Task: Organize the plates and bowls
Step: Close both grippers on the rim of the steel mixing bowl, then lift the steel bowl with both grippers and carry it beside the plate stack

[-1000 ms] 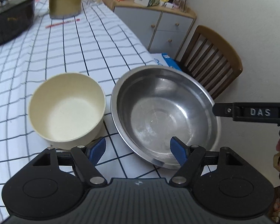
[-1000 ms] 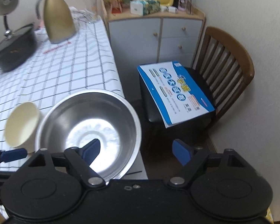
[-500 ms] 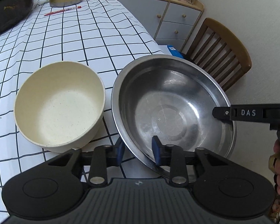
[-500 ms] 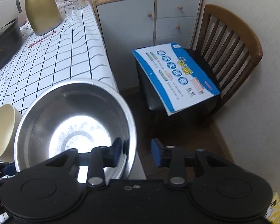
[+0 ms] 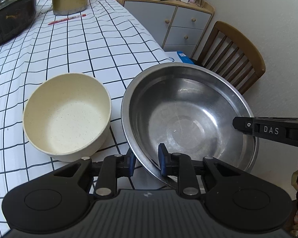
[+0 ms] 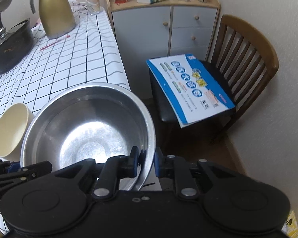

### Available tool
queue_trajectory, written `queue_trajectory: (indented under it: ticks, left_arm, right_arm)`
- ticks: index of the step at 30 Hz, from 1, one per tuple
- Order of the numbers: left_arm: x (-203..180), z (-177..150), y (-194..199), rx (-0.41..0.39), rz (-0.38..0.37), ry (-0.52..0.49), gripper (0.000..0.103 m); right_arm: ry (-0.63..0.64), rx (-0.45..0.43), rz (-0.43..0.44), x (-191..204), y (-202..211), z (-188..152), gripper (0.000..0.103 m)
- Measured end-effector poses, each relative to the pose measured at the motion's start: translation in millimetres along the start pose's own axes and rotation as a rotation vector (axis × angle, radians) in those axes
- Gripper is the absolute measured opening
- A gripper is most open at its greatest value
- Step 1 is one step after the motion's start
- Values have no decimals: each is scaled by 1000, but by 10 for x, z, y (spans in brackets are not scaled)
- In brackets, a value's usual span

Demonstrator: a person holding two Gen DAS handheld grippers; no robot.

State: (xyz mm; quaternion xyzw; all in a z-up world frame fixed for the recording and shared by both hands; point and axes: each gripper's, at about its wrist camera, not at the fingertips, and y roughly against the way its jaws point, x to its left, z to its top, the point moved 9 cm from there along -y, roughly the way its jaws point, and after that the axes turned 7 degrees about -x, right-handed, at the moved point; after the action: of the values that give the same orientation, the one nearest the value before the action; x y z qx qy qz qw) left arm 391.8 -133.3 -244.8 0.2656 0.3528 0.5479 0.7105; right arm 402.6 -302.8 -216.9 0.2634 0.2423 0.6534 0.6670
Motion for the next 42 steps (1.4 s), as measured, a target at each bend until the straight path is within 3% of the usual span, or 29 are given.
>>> queue_trajectory:
  ticks: [10, 25, 34, 42]
  left_arm:
    - [-144, 22, 472, -40, -4, -19, 22]
    - [-313, -199, 1547, -119, 36, -41, 22]
    - [-152, -469, 2164, -152, 103, -4, 22]
    - [211, -829, 2646, -162, 168, 52, 22]
  right_arm:
    - [30, -60, 13, 10, 509, 24, 15]
    - [24, -133, 36, 144, 1495, -167, 15]
    - [65, -179, 103, 421, 2021, -357, 15]
    - [112, -185, 199, 810, 2337, -578, 16]
